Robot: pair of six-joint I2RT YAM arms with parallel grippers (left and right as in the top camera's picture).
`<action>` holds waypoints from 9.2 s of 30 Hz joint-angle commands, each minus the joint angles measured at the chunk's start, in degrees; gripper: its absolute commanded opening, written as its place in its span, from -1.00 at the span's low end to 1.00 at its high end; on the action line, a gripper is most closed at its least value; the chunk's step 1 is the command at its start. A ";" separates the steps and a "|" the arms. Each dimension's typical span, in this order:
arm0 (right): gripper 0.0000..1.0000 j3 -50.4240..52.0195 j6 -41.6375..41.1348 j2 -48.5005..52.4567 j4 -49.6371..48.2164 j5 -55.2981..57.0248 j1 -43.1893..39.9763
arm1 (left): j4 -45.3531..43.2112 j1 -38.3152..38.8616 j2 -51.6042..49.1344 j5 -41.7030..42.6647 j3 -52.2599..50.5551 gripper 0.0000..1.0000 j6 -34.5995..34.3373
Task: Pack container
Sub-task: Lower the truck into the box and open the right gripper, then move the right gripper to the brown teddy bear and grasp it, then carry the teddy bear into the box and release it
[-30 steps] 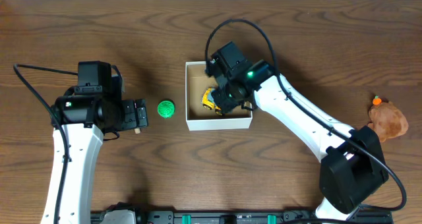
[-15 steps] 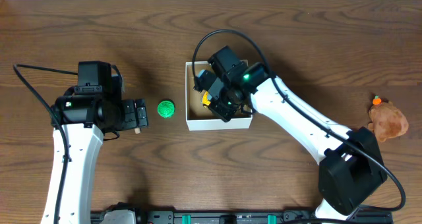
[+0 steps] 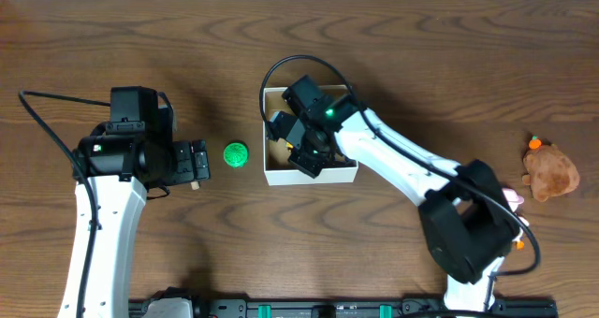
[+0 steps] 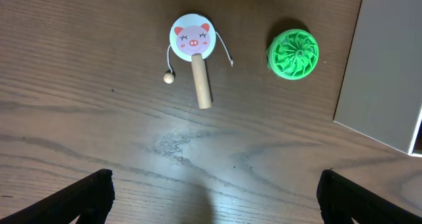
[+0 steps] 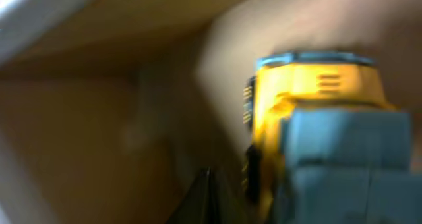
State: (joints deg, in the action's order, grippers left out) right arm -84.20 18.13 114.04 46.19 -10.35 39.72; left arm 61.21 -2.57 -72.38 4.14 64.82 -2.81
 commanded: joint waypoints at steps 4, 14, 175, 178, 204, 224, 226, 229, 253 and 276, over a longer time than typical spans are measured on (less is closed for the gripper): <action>-0.97 -0.07 -11.26 1.14 -4.33 11.28 0.31 | 0.07 -0.20 -0.28 -0.04 0.87 0.96 -0.11; -0.97 -0.07 -22.84 1.14 -8.76 16.83 0.33 | 0.07 -0.22 -0.28 -0.04 0.87 0.96 -0.11; 0.67 15.43 6.01 -13.68 -2.08 7.02 -79.45 | 0.02 -0.20 -0.28 -0.04 0.87 0.96 -0.96; -0.08 15.43 7.48 -13.68 -2.38 5.53 -78.62 | 0.02 -0.20 -0.28 -0.04 0.87 0.96 -0.96; -0.97 3.87 -2.86 -30.91 -1.49 1.99 -42.93 | 0.00 -0.20 -0.28 -0.04 0.87 0.96 -0.96; -0.97 3.74 -22.99 -23.04 -1.01 10.73 -1.05 | 0.02 -0.22 -0.28 -0.04 0.87 0.96 -0.96; -0.98 3.74 -25.90 -21.35 -2.01 12.11 -0.57 | 0.02 -0.22 -0.28 -0.04 0.87 0.96 -0.96; -0.98 3.74 -31.06 -18.75 -4.07 13.57 -0.31 | 0.02 -0.20 -0.28 -0.04 0.87 0.96 -0.96; -0.97 3.74 -34.16 -13.05 -10.16 11.87 6.43 | 0.00 -0.22 -0.28 -0.04 0.20 0.96 -0.96; 0.99 3.74 -34.14 -12.81 -6.69 11.85 6.43 | -0.42 -0.22 -0.28 -0.04 0.20 0.96 -0.96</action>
State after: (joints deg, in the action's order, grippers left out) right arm -80.51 -15.92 100.88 39.72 1.52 45.84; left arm 60.86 -2.57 -72.38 4.12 64.82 -3.20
